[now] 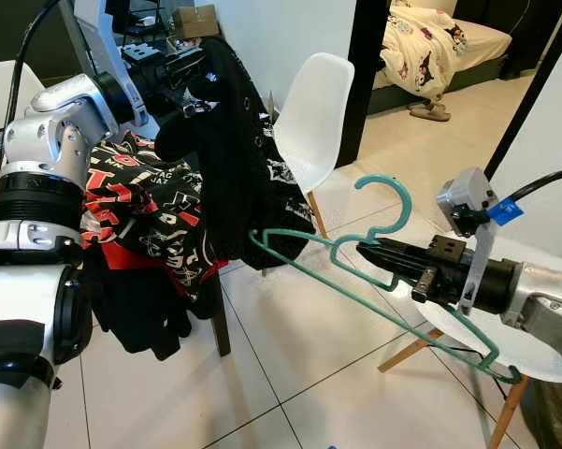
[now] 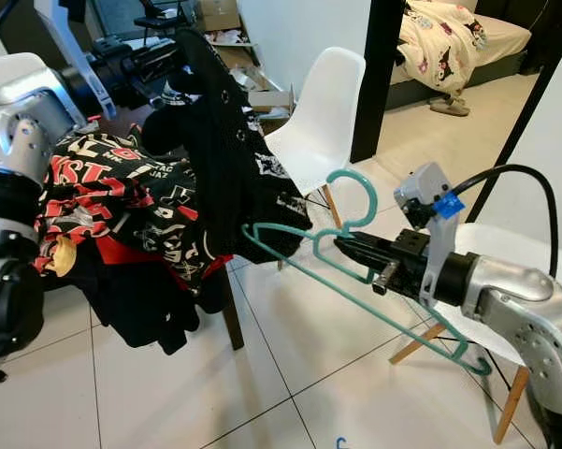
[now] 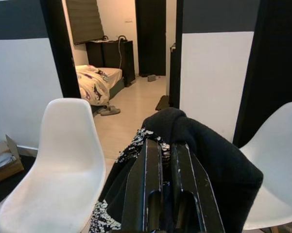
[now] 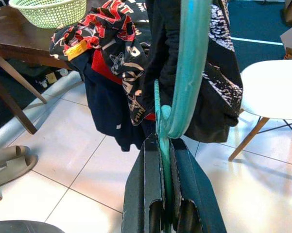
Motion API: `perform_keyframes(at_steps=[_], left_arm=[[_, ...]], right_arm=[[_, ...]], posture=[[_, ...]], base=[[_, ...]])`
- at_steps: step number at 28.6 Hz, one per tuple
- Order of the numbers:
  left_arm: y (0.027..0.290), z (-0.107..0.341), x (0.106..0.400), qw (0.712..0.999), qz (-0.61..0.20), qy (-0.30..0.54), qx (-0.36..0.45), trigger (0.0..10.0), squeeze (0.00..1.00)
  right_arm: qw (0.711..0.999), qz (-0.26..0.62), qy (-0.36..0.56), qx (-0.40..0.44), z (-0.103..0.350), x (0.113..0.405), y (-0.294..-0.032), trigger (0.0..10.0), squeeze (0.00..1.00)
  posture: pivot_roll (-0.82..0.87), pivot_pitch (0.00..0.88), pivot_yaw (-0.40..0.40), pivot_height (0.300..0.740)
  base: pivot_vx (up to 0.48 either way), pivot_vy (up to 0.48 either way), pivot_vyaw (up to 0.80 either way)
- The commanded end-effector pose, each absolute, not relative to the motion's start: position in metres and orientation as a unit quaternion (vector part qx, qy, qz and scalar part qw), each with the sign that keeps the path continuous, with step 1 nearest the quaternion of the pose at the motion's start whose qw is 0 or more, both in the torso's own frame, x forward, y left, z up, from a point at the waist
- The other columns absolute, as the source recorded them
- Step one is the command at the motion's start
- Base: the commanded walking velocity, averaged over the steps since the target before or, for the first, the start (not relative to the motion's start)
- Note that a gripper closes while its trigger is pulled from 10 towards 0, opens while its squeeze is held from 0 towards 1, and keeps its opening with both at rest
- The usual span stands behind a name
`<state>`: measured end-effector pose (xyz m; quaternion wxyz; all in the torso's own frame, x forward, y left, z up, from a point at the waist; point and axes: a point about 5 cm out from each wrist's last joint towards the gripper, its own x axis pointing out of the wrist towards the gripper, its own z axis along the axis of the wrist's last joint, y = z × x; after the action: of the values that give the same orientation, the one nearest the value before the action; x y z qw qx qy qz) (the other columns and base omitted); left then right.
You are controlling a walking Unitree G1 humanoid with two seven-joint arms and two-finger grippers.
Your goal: Hang hanger
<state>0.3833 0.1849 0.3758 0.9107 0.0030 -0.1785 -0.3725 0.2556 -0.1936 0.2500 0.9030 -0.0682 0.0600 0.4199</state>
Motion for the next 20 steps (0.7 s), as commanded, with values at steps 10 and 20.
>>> perform_keyframes(at_steps=[10, 20], left_arm=[[0.184, 0.385, 0.377, 0.901, -0.383, -0.201, -0.009, 10.0, 0.00], [0.177, 0.370, 0.378, 0.900, -0.394, -0.184, -0.016, 10.0, 0.00]], right_arm=[[0.916, 0.392, 0.048, -0.068, 0.251, 0.264, -0.194, 10.0, 0.00], [0.944, 0.327, -0.024, -0.028, 0.267, 0.282, -0.198, 10.0, 0.00]], posture=[[-0.03, 0.080, 0.047, 0.740], [-0.03, 0.080, 0.048, 0.740]], base=[[0.000, 0.000, 0.00], [0.000, 0.000, 0.00]])
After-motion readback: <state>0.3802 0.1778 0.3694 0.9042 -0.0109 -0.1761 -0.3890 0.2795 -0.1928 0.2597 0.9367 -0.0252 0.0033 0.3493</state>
